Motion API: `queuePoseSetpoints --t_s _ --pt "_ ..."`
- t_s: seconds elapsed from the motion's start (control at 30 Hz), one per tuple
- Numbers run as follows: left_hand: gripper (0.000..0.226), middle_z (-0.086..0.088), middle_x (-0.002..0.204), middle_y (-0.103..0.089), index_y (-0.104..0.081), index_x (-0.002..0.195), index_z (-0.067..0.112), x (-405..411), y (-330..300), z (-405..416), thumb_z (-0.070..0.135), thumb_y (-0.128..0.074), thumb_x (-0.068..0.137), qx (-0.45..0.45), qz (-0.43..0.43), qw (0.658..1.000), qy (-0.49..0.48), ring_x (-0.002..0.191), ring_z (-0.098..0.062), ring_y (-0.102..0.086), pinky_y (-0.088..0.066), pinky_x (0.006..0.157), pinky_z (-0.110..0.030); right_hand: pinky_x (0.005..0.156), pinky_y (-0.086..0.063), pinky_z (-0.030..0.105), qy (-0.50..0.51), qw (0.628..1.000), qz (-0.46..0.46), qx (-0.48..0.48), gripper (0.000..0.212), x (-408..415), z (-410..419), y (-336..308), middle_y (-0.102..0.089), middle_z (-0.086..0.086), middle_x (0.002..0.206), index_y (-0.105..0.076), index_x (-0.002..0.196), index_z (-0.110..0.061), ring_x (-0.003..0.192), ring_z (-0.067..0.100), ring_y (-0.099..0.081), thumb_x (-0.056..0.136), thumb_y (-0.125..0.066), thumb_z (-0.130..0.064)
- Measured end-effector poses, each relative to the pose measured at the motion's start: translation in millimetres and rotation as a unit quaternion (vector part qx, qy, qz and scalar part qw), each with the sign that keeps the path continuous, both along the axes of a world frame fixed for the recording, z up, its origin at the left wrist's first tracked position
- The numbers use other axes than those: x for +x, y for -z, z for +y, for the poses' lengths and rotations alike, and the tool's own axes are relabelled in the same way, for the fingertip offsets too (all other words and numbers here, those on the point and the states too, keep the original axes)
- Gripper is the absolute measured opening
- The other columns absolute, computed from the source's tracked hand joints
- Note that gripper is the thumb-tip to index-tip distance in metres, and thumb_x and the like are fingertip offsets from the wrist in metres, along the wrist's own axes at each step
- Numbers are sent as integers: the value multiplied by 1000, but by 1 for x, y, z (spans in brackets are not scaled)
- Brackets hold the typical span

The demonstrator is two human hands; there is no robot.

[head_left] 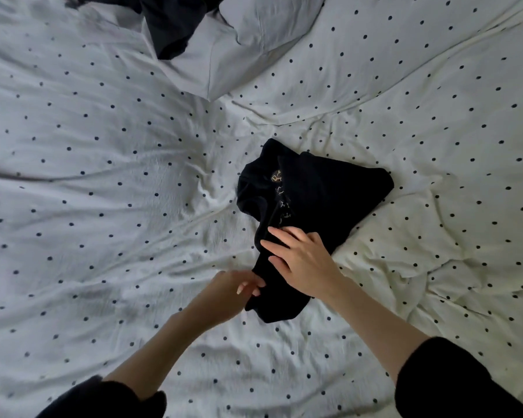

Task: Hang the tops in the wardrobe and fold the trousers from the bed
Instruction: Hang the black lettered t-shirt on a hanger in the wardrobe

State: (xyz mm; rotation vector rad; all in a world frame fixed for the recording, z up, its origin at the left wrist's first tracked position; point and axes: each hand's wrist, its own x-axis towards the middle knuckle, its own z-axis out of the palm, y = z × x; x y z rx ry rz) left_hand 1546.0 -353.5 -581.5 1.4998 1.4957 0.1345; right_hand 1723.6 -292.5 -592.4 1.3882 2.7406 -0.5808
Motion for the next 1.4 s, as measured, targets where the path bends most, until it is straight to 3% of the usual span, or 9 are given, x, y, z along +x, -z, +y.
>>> queuePoseSetpoints --t_s 0.23,0.43,0.5,0.57,0.77,0.93,1.03,1.27,1.4 --pt "40 -10 119 -59 -50 130 7 -14 24 70 13 -56 92 112 86 971 -193 108 -25 -57 -43 94 -33 95 -25 30 11 990 -136 -38 48 15 10 10 -65 -13 110 -67 107 -24 109 8 -52 100 -25 -44" --pt "39 -8 109 -65 -51 125 7 10 27 111 11 -61 88 64 -2 946 -318 88 -14 -57 -45 75 -23 100 -27 31 36 986 -143 -75 48 23 11 0 -64 -11 94 -67 93 -19 94 7 -55 100 -27 -44" --pt "31 -7 109 -66 -58 121 7 12 18 119 7 -56 90 64 -35 933 -354 85 -12 -59 -47 71 -14 100 -31 33 70 987 -114 -85 44 21 12 -6 -63 -9 87 -64 86 -17 85 9 -57 100 -31 -43" --pt "27 -4 99 -66 -62 116 9 9 0 123 7 -54 91 73 -82 938 -330 78 -10 -59 -45 63 -6 99 -35 34 127 987 -42 -92 36 19 14 -18 -66 -8 104 -65 109 -20 94 9 -61 99 -38 -40" --pt "25 -4 95 -65 -66 100 25 -12 -113 117 4 -57 89 179 -165 959 -143 84 -11 -62 -47 78 -13 103 -38 40 205 962 173 -46 62 -8 43 -102 -49 1 137 -41 140 -16 125 19 -45 87 -63 -39" --pt "19 2 85 -59 -72 98 13 -27 -212 98 2 -61 87 263 -106 955 -84 70 2 -55 -39 70 -6 76 -45 36 142 964 225 7 33 -41 51 -191 -66 2 82 -66 90 -9 80 23 -58 79 -71 -40" --pt "13 -2 87 -63 -70 94 9 -39 -275 76 3 -65 84 299 -106 937 -145 67 1 -55 -41 68 -7 57 -28 26 123 960 250 12 37 -61 40 -247 -41 -3 49 -49 58 -15 50 19 -36 83 -68 -34" --pt "20 2 91 -63 -65 100 11 -93 -371 -4 -3 -60 86 358 -45 906 -220 79 2 -56 -39 69 -3 67 -47 27 46 952 299 36 14 -119 -3 -356 -58 -18 72 -66 96 -18 67 12 -58 84 -67 -25" --pt "16 9 89 -65 -67 95 18 -147 -404 -76 5 -61 87 384 -8 876 -290 81 3 -56 -40 69 -7 67 -47 28 -33 945 326 22 6 -178 -47 -408 -54 -23 66 -62 87 -23 63 6 -53 84 -66 -21"
